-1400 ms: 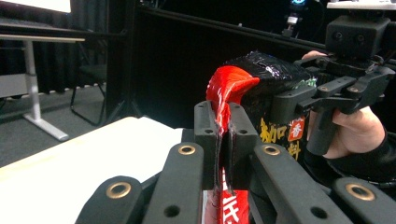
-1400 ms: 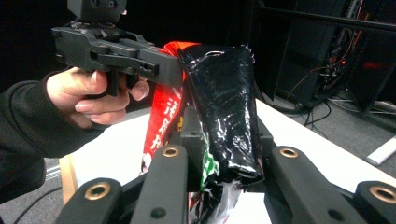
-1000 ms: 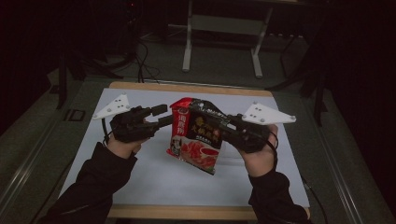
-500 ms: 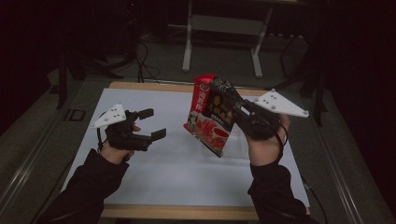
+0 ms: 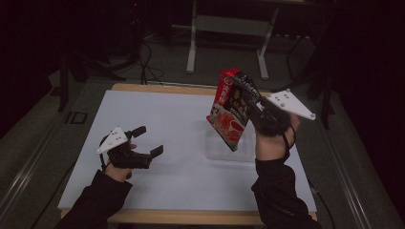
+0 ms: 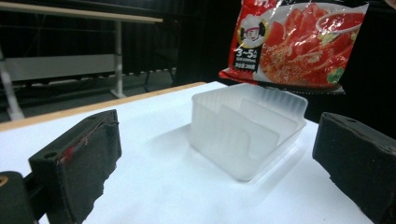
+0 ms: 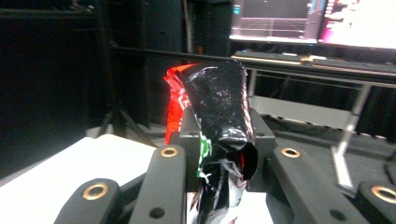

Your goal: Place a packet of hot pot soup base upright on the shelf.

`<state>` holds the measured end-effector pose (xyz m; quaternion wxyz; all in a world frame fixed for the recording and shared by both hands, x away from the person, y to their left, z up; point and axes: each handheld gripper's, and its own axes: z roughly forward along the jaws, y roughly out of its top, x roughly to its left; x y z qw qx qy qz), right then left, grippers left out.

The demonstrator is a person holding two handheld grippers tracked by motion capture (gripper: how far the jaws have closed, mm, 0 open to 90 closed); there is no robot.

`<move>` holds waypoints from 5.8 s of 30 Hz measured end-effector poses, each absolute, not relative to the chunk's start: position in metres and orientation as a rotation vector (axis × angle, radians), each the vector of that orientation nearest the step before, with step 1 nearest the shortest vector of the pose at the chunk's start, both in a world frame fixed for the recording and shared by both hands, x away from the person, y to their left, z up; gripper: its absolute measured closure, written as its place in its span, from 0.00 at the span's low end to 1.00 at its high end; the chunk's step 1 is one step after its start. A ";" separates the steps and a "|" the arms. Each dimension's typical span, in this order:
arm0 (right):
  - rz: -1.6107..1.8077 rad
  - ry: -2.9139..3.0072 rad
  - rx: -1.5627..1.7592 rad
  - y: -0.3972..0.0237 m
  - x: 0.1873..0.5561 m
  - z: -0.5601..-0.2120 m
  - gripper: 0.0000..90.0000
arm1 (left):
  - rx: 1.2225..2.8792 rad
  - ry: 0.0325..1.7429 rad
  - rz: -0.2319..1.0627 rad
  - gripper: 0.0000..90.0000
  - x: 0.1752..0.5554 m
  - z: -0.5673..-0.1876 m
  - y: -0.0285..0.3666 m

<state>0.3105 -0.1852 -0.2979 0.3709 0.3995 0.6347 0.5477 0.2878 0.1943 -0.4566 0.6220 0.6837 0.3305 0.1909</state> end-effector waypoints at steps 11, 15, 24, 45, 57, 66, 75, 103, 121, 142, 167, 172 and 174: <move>1.294 1.539 1.138 -0.175 0.331 -0.330 0.83 | 1.588 0.767 0.478 0.02 0.281 -0.481 0.197; 1.273 1.543 1.165 -0.169 0.338 -0.341 0.83 | 1.573 0.763 0.492 0.02 0.280 -0.482 0.198; 1.242 1.550 1.211 -0.165 0.350 -0.364 0.83 | 1.585 0.753 0.461 0.02 0.280 -0.485 0.198; 1.213 1.598 1.209 -0.152 0.360 -0.406 0.82 | 1.584 0.761 0.452 0.02 0.281 -0.488 0.198; 1.208 1.627 1.221 -0.155 0.351 -0.420 0.81 | 1.584 0.754 0.457 0.02 0.279 -0.487 0.198; 1.249 1.636 1.259 -0.175 0.346 -0.429 0.81 | 1.586 0.757 0.452 0.02 0.280 -0.488 0.199; 1.301 1.753 1.222 -0.174 0.355 -0.408 0.51 | 1.589 0.753 0.442 0.02 0.280 -0.489 0.197; 1.587 1.970 0.893 -0.171 0.326 -0.353 0.12 | 1.603 0.741 0.444 0.02 0.279 -0.489 0.197; 1.643 2.187 0.762 -0.173 0.295 -0.380 0.14 | 1.609 0.738 0.446 0.02 0.278 -0.489 0.196; 1.574 2.307 0.674 -0.186 0.278 -0.429 0.14 | 1.609 0.727 0.445 0.02 0.277 -0.488 0.196; 1.610 2.310 0.660 -0.220 0.261 -0.462 0.14 | 1.636 0.711 0.450 0.02 0.276 -0.490 0.193; 1.579 2.304 0.633 -0.227 0.259 -0.465 0.14 | 1.634 0.715 0.446 0.02 0.277 -0.491 0.193; 1.578 2.301 0.633 -0.228 0.259 -0.465 0.14 | 1.633 0.715 0.446 0.02 0.277 -0.491 0.193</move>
